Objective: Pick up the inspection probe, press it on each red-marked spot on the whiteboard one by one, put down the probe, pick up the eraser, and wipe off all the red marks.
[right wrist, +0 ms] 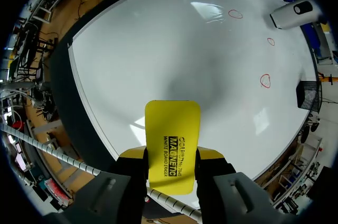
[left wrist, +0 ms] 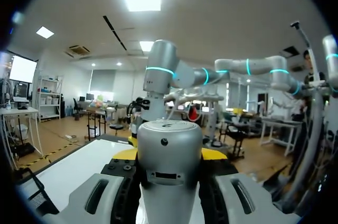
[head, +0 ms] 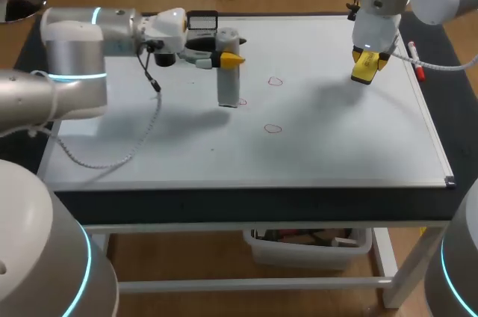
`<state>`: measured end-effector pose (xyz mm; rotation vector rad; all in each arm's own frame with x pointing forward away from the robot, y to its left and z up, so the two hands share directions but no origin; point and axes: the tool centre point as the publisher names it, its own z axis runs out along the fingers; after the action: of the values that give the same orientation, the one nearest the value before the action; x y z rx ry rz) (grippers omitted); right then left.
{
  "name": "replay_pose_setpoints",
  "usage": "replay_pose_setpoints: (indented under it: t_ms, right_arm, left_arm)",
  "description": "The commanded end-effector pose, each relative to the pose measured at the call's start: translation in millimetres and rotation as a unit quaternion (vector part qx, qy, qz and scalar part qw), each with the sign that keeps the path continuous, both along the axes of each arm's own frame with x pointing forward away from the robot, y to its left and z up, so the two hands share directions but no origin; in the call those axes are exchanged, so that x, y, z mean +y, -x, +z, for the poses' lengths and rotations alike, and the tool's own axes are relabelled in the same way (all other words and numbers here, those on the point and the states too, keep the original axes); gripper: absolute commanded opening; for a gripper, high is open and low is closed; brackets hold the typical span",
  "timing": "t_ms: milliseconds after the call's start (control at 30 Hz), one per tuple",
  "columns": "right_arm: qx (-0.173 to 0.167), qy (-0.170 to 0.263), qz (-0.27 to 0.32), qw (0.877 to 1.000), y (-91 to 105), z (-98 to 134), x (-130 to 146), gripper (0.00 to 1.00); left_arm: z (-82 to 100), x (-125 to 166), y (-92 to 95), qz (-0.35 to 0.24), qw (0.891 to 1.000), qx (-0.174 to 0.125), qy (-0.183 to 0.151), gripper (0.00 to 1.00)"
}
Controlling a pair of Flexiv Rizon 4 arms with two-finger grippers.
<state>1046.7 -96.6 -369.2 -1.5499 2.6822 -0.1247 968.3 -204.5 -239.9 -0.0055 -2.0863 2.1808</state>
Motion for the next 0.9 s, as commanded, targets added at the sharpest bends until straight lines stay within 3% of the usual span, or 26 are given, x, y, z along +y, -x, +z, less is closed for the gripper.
replay_pose_setpoints:
  t_ms: [33, 900]
  right_arm:
    - [0.001, 0.002, 0.001, 1.0, -0.4, 2, -1, 0.0]
    - [0.001, 0.002, 0.001, 1.0, -0.4, 2, -1, 0.0]
  left_arm:
    - [-10.0, -14, -11.1, -0.073, 0.997, -0.001, 0.017, 0.0]
    - [-28.6, -24, -28.0, -0.081, 0.996, -0.016, 0.022, 0.0]
